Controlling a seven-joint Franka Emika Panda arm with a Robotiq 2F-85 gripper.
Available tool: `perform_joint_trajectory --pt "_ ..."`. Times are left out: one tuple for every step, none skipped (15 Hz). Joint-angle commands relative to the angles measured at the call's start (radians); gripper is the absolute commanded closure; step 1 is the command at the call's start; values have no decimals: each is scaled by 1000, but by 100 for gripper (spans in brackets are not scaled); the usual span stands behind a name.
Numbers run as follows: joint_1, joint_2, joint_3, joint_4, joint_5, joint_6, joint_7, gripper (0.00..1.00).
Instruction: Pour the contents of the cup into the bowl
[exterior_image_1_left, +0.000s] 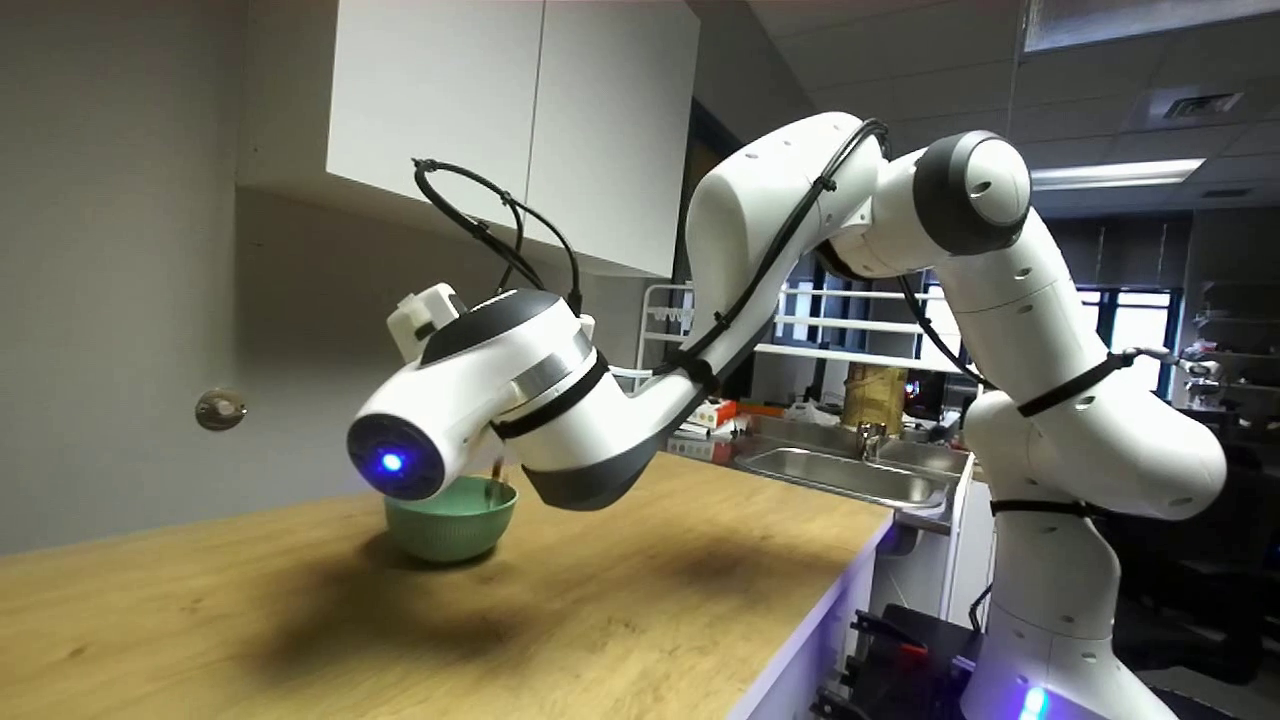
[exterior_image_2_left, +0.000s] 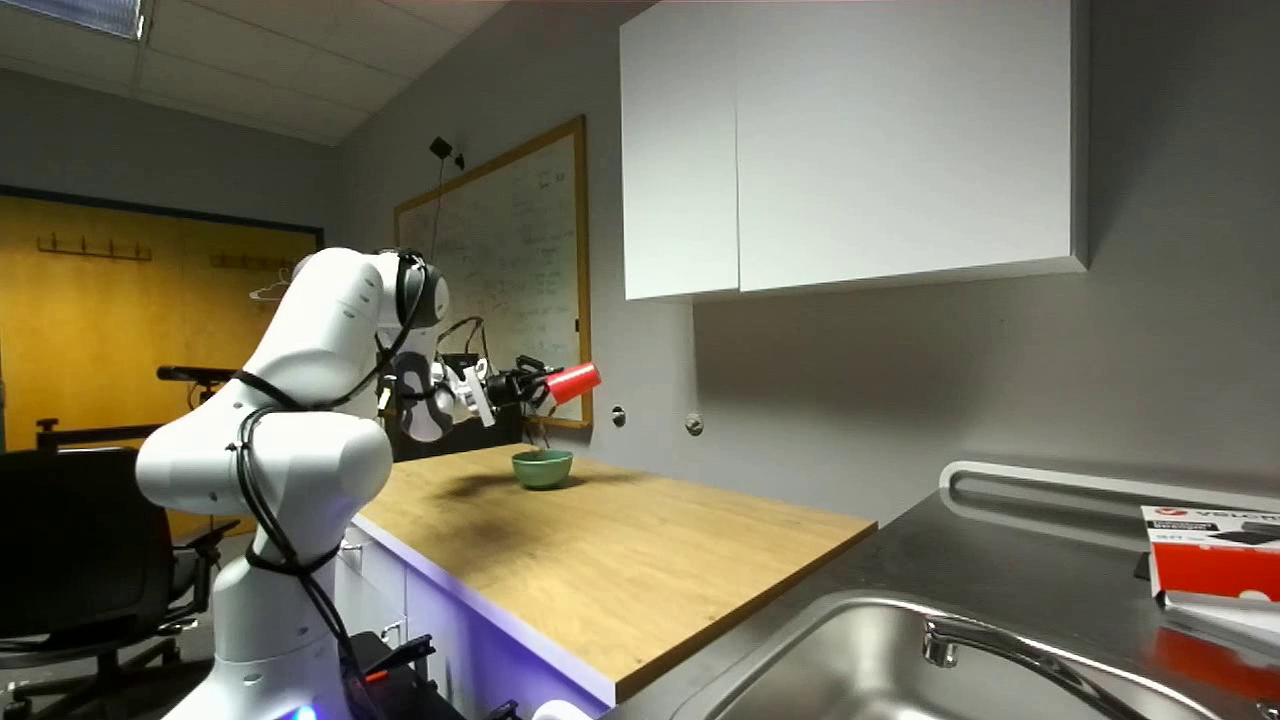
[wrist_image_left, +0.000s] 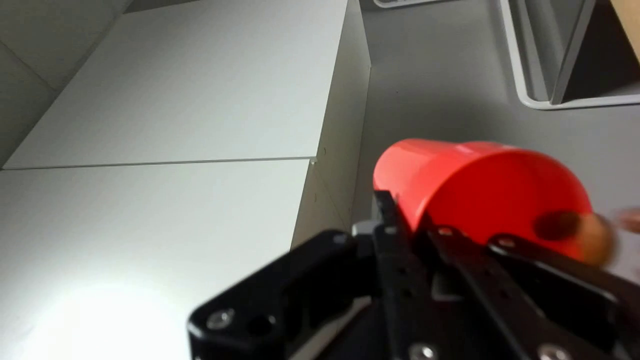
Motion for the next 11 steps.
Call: perform_joint_trajectory --pt "-44 -67 38 -90 -28 -3 26 98" --pt "-51 -73 43 -98 -32 -4 26 98" --pt "-57 -80 49 -107 -37 -5 26 98" --pt "-62 -82 53 -113 -41 -6 26 98" --pt "-65 -83 58 -114 -46 -9 23 98" --pt "-69 -84 62 -116 -49 -10 22 98" --pt "-73 -86 67 -119 -53 -10 20 98" --pt "-77 -89 72 -121 -53 -8 18 98" --pt "-80 -92 77 -124 -54 -6 11 98" --pt "-84 -93 80 -126 -56 -5 10 98" --pt "-85 -90 84 -121 -54 -7 7 98"
